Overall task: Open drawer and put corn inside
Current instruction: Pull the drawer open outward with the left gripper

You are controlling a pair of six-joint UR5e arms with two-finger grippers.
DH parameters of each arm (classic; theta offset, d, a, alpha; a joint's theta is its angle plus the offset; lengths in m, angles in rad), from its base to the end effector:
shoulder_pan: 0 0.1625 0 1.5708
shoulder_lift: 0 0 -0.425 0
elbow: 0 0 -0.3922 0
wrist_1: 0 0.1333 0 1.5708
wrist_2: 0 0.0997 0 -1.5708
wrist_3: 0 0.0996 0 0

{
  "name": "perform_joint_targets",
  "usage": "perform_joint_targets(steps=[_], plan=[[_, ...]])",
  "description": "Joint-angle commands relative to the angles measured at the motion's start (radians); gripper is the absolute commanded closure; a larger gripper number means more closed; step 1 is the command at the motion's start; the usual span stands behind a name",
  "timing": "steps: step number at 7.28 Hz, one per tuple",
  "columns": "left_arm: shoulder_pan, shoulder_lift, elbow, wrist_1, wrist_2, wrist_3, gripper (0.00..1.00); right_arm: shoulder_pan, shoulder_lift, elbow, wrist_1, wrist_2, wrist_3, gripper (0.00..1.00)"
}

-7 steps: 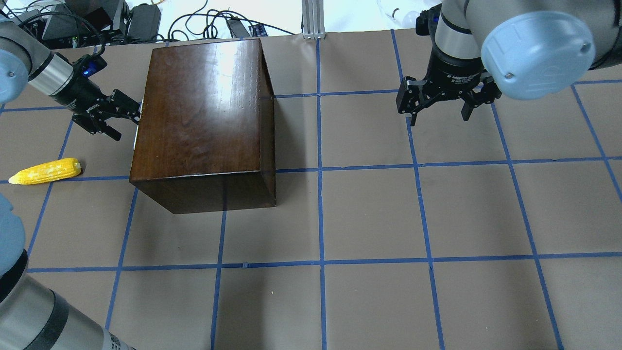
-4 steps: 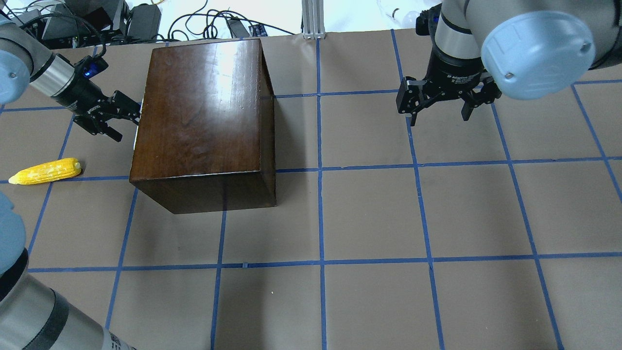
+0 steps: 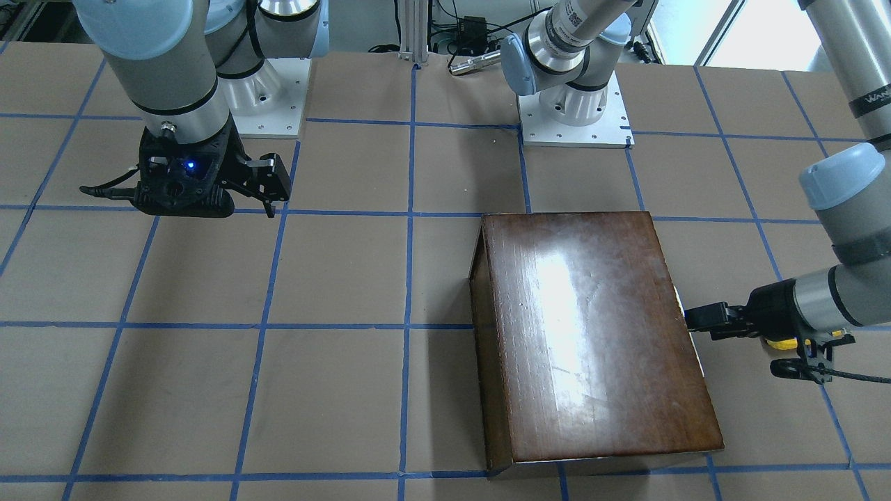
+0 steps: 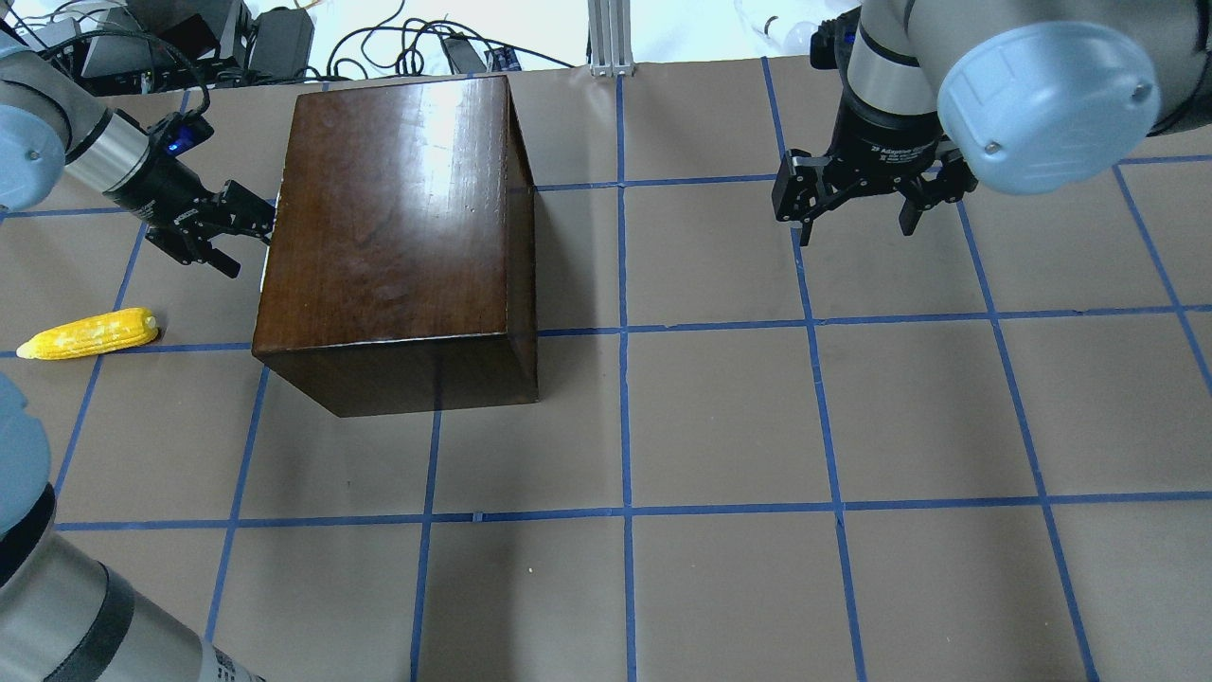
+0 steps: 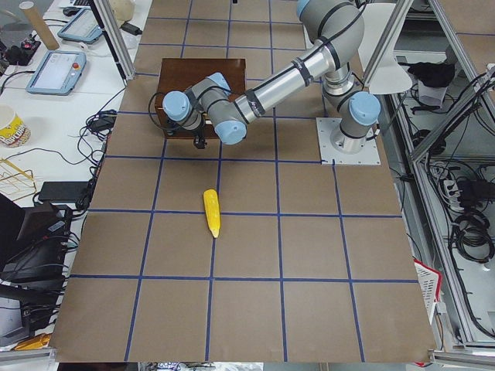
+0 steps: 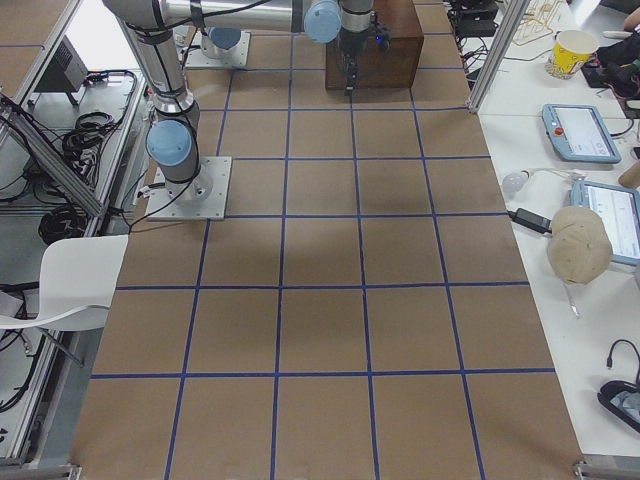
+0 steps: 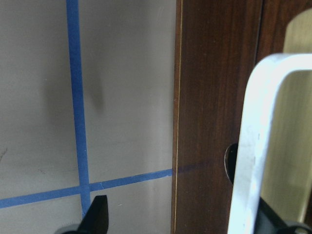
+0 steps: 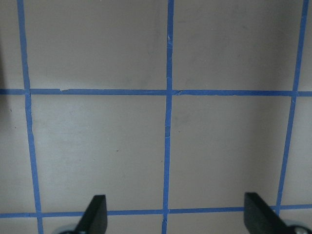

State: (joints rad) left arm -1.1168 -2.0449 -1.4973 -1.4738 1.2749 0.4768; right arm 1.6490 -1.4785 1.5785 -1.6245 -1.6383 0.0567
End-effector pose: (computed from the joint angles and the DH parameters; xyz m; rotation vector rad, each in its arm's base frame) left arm 0.1268 -0.6300 0.2670 0.0312 -2.7375 -0.1911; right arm 0.1672 -0.5129 0.4427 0.0354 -3.0703 -0.0639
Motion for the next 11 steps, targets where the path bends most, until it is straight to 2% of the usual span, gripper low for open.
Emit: perform_joint_targets(steps=[1, 11], plan=[[0.002, 0.003, 0.005, 0.007, 0.004, -0.004, 0.0, 0.0, 0.0, 0.0, -0.002, 0.0, 0.0, 0.0], [0.052, 0.003, -0.001, 0.047, 0.037, 0.0, 0.0, 0.0, 0.0, 0.0, 0.0, 0.0, 0.0, 0.0]])
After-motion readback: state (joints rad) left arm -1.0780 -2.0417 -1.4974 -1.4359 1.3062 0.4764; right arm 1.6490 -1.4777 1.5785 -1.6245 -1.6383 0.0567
